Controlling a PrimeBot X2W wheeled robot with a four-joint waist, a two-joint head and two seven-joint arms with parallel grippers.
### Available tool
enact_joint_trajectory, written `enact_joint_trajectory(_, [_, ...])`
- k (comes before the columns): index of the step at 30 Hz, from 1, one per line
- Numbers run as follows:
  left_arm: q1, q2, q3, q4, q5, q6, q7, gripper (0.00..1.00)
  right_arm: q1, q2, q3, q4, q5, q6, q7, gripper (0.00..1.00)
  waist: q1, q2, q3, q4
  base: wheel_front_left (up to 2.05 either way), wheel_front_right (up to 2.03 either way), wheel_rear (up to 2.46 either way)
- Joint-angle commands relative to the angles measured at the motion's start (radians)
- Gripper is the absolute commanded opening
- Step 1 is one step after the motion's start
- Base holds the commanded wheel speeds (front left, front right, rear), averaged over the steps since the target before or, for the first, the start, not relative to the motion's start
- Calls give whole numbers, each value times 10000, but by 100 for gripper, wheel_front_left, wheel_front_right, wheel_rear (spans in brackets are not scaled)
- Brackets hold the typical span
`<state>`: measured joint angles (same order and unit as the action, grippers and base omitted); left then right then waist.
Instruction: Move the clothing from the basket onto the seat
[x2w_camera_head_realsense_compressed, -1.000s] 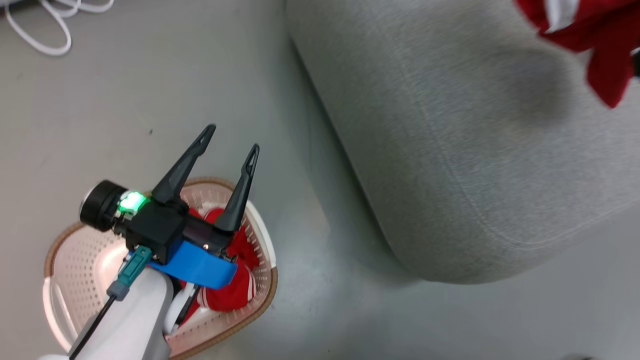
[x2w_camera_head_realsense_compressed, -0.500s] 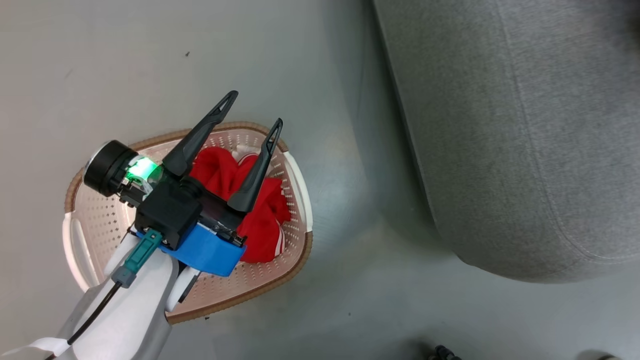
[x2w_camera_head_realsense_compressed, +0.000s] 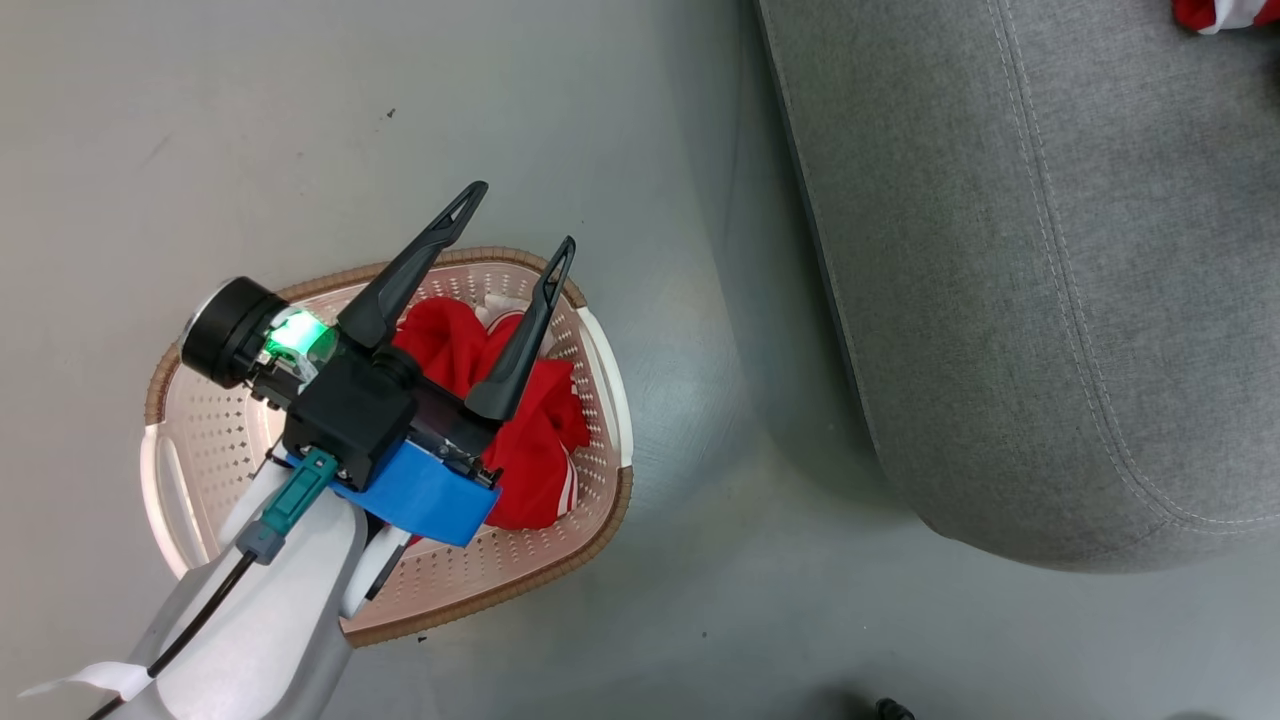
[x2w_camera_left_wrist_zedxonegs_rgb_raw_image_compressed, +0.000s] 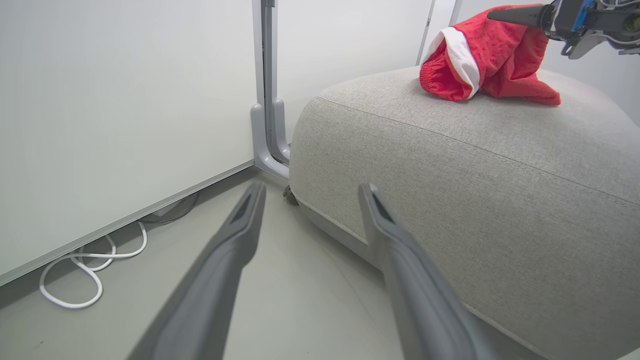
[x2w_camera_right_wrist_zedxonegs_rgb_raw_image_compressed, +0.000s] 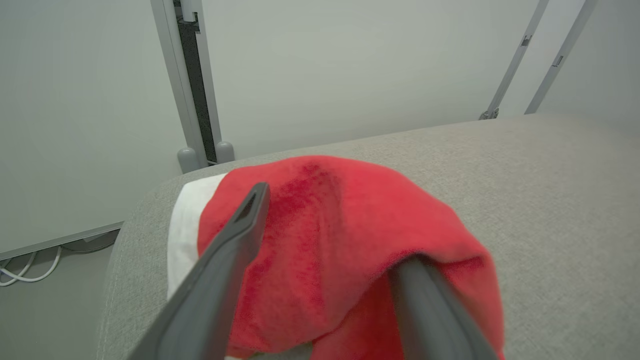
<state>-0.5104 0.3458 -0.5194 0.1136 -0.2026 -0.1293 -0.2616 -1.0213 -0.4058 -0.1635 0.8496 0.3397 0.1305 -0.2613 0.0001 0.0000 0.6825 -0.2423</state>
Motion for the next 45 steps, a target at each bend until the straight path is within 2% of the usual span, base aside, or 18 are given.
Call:
enact_joint_trajectory(1, [-133,5,25,28,-37,-3,-46,100,9,-20,19,65,-50,5,-52,100,-1,0,-40,-10,0,0,0])
enact_joint_trajectory(14, [277,-514,278,196,-198,10,-48,100,940,204,256,49,-267,5,-56,100,-1,0,-1036,187,0,0,0])
enact_joint_trajectory(29, [2298,-1554,1751,610,-493,3,-49,100,3285,760,1326,-842,-449,5,-51,100,-1,0,-3927,426,0,0,0])
enact_joint_trajectory(39, [3733,-2100,2947,884,-421,-3,-49,100,5086,1270,2249,-2506,-580,5,229,100,-1,0,-5215,767,0,0,0])
enact_joint_trajectory(45, [4363,-2329,3677,977,-382,-7,-49,100,6466,1487,2562,-4115,-1010,5,574,100,-1,0,-5677,1202,0,0,0])
